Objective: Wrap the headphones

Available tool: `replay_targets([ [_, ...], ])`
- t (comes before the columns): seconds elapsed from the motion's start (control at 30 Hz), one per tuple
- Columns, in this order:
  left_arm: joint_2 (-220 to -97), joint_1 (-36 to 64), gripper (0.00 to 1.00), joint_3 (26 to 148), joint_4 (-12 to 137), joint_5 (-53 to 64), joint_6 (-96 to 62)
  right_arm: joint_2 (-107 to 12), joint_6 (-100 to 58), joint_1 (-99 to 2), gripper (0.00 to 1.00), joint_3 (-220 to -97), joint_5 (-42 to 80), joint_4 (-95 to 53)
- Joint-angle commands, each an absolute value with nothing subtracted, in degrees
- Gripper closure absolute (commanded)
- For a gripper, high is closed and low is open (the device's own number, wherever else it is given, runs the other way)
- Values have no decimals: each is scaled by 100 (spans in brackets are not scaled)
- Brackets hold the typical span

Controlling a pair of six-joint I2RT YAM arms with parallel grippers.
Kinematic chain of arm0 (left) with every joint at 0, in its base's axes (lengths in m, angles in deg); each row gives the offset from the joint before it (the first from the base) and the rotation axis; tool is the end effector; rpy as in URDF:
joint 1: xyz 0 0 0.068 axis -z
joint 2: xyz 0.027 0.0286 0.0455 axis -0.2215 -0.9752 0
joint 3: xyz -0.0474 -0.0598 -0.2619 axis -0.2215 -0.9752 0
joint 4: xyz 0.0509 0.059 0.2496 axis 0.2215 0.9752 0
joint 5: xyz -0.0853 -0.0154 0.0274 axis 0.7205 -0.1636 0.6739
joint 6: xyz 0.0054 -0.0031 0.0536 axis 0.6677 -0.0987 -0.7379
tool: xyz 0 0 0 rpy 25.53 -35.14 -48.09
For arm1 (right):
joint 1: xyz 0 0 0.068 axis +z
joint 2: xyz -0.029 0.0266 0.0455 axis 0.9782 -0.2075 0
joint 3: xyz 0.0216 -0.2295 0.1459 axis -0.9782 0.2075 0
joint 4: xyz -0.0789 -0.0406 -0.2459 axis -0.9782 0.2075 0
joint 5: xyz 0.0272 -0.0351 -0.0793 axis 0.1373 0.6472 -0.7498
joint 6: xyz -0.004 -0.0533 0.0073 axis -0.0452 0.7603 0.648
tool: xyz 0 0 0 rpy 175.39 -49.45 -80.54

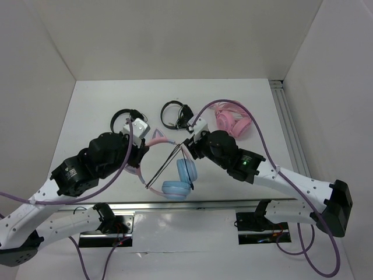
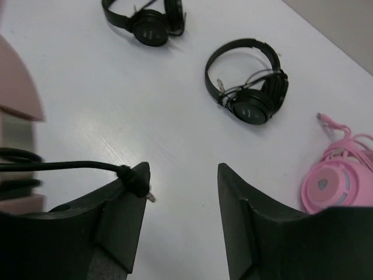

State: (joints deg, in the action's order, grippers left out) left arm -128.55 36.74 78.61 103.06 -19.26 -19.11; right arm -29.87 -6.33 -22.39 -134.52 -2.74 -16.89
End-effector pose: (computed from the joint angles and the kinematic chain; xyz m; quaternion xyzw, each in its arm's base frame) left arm 0.1059 -0.1088 0.3970 0.2055 0.7918 -0.1743 0.5482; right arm 0.1527 0.2077 0.3257 -0.3554 0.7180 0.1475 0.5800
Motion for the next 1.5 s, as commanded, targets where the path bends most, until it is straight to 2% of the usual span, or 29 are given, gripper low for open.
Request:
replay_targets([
  [0.0, -12860, 3660, 100, 8433, 9776, -2176, -1664, -2929, -928, -2388, 41, -13307, -723, -1916],
  [0.13, -13106, 3467, 100, 8820, 10023, -2599, -1540, -2877, -1061, -2450, 38, -13254, -927, -1732],
  [0.17, -13107, 3467, 100, 8821, 10023, -2677, -1540, -2876, -1113, -2450, 32, -13202, -988, -1731],
  [0.33, -13335, 3467, 100, 8935, 9970, -2766, -1418, -2578, -1551, -2572, 19, -13140, -1409, -1538],
  [0.37, -13388, 3467, 100, 8935, 9970, -2766, -1417, -2438, -1649, -2625, 19, -13140, -1706, -1477],
  [0.43, -13484, 3467, 100, 8760, 9760, -2880, -1417, -2314, -1903, -2626, 11, -13349, -2303, -1188],
  [0.47, -13589, 3467, 100, 8672, 9672, -2880, -1356, -2314, -2305, -2626, 9, -13446, -3333, -1038],
  [0.57, -13687, 3467, 100, 8347, 9303, -2951, -1285, -2550, -3509, -2836, 2, -14306, -5018, 559],
  [0.63, -13880, 3467, 100, 8163, 8996, -2951, -1066, -2954, -3907, -3196, 0, -14720, -5206, 1663],
  [0.77, -14266, 3405, 100, 8021, 8574, -2618, -715, -3140, -4373, -3706, 0, -15116, -4970, 2338],
  [0.9, -14907, 3405, 100, 7705, 7505, -1968, -417, -2412, -4367, -3768, 0, -15117, -4226, 2005],
  [1.03, -15829, 3405, 100, 7388, 6413, -1396, -91, -1779, -4173, -3768, 0, -15170, -4056, 1785],
  [1.27, -18033, 4107, 100, 8211, 5567, -2263, 586, -1831, -4015, -3768, 0, -15513, -4205, 2031],
  [1.47, -19636, 4530, 100, 9426, 5839, -2775, 1254, -1655, -3821, -3821, 0, -15513, -3863, 1969],
])
